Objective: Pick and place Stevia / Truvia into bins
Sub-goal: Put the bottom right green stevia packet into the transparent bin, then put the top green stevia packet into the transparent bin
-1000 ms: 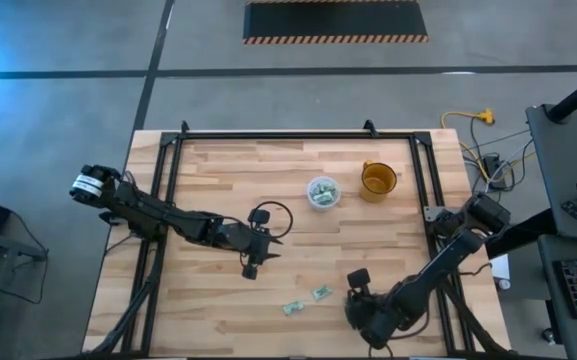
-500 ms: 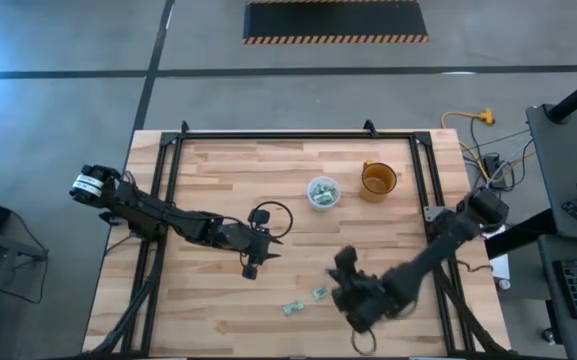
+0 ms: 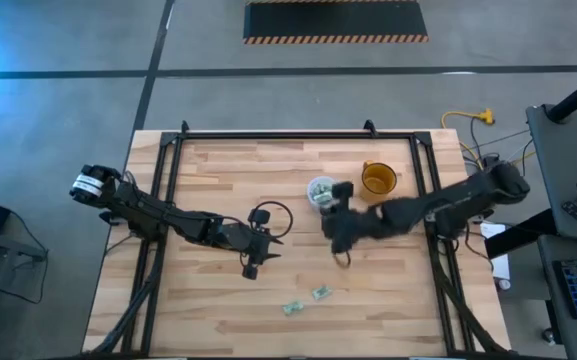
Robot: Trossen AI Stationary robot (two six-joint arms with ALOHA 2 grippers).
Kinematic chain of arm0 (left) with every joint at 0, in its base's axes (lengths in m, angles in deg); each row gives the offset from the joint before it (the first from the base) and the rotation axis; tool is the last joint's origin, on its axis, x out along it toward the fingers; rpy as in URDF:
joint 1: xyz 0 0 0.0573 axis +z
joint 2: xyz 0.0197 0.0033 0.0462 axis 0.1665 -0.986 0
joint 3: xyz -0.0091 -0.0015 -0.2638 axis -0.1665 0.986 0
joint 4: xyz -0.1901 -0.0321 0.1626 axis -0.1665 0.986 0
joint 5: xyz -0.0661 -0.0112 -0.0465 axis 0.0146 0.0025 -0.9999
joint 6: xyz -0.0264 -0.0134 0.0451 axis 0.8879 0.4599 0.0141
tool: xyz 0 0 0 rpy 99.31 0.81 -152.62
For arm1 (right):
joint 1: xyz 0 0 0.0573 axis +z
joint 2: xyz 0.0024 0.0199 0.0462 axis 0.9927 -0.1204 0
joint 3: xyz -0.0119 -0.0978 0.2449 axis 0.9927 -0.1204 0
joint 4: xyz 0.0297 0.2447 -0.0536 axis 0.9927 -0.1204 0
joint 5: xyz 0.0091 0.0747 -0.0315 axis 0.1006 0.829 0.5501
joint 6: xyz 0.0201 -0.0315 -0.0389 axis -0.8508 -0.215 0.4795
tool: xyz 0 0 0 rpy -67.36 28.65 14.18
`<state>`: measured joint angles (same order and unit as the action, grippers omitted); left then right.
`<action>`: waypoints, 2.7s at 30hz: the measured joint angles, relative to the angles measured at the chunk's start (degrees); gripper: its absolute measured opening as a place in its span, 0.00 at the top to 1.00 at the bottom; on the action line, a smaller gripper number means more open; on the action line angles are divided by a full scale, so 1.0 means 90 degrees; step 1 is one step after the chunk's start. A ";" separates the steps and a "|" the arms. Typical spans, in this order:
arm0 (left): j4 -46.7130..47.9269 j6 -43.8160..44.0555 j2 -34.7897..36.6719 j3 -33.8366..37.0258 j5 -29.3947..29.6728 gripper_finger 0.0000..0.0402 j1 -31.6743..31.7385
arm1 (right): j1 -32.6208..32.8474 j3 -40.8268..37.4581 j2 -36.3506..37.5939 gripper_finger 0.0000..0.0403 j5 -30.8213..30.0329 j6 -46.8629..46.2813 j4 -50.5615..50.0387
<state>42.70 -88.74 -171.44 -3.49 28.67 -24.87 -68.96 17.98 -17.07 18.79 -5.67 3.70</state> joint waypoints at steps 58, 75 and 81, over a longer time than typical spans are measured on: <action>-0.0122 -0.0013 -0.0002 -0.0002 0.0001 0.67 0.0002 | -0.3161 -0.1304 -0.0507 0.95 0.4022 -0.1502 0.2404; -0.0115 -0.0013 -0.0002 -0.0002 0.0002 0.67 0.0002 | -0.3021 -0.1302 0.0009 0.68 0.3352 -0.1317 0.2257; -0.0112 -0.0010 -0.0002 0.0000 0.0000 0.67 0.0002 | -0.2613 -0.1302 0.0487 0.68 0.3355 -0.1371 0.1715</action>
<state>41.70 -88.83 -171.47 -3.49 28.67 -24.85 -92.48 6.27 -12.69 48.98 -18.01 19.14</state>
